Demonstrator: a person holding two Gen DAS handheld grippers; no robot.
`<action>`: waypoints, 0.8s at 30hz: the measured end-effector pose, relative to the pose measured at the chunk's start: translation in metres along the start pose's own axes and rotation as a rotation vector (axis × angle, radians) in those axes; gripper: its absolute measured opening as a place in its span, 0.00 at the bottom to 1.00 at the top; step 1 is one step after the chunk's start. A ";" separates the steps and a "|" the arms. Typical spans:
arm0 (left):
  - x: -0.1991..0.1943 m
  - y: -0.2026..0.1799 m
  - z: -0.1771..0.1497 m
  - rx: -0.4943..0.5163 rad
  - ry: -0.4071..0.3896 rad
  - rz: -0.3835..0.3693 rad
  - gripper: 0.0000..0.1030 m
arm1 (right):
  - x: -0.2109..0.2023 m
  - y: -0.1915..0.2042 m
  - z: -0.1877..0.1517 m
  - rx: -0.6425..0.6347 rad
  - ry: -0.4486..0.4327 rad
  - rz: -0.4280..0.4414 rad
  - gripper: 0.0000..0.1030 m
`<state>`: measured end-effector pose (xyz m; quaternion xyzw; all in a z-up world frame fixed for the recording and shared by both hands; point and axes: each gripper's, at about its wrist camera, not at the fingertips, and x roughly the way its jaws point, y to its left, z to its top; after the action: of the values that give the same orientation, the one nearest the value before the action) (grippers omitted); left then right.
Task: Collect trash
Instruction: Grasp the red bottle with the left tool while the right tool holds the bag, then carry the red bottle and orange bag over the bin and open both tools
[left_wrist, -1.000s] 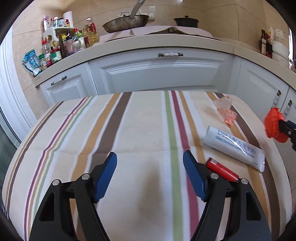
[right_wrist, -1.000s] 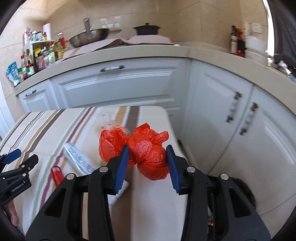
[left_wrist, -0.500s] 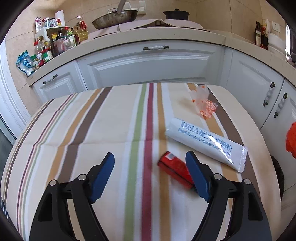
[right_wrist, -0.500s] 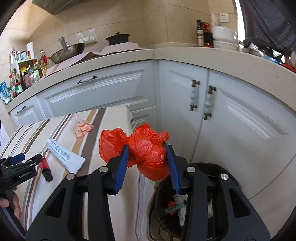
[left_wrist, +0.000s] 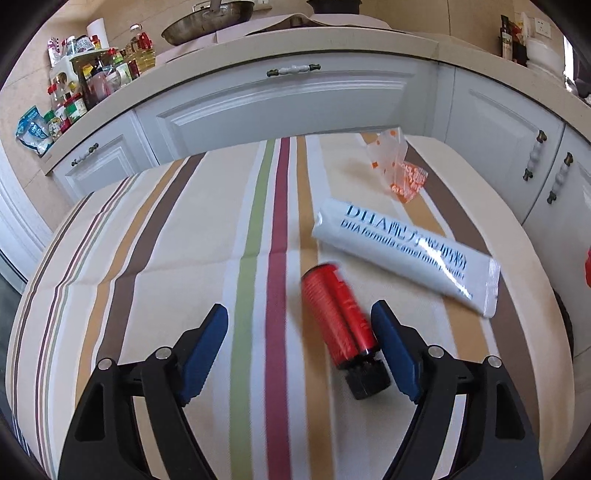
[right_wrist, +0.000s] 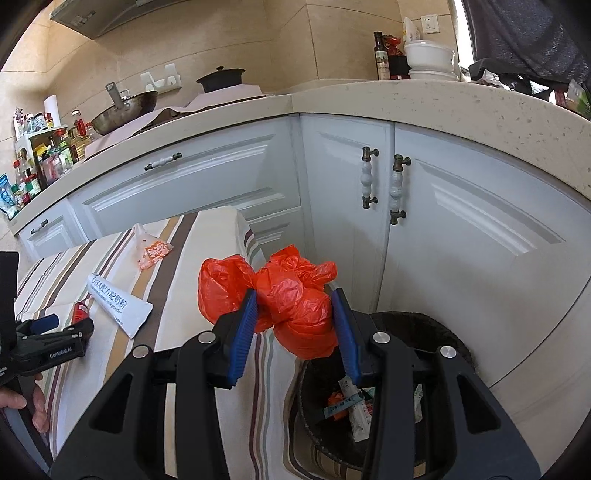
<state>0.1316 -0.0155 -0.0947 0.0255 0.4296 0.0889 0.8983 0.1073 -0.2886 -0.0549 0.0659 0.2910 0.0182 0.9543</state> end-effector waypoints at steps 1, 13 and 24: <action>-0.001 0.003 -0.002 0.000 0.003 -0.008 0.72 | 0.000 0.002 0.000 -0.002 0.000 0.002 0.38; -0.002 0.012 -0.004 0.013 -0.001 -0.066 0.36 | -0.001 0.015 -0.001 -0.016 0.007 0.017 0.38; -0.003 0.010 -0.005 0.030 -0.005 -0.080 0.24 | -0.003 0.018 -0.002 -0.015 0.008 0.018 0.38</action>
<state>0.1242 -0.0067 -0.0942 0.0222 0.4292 0.0465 0.9017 0.1041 -0.2707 -0.0524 0.0611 0.2939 0.0292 0.9534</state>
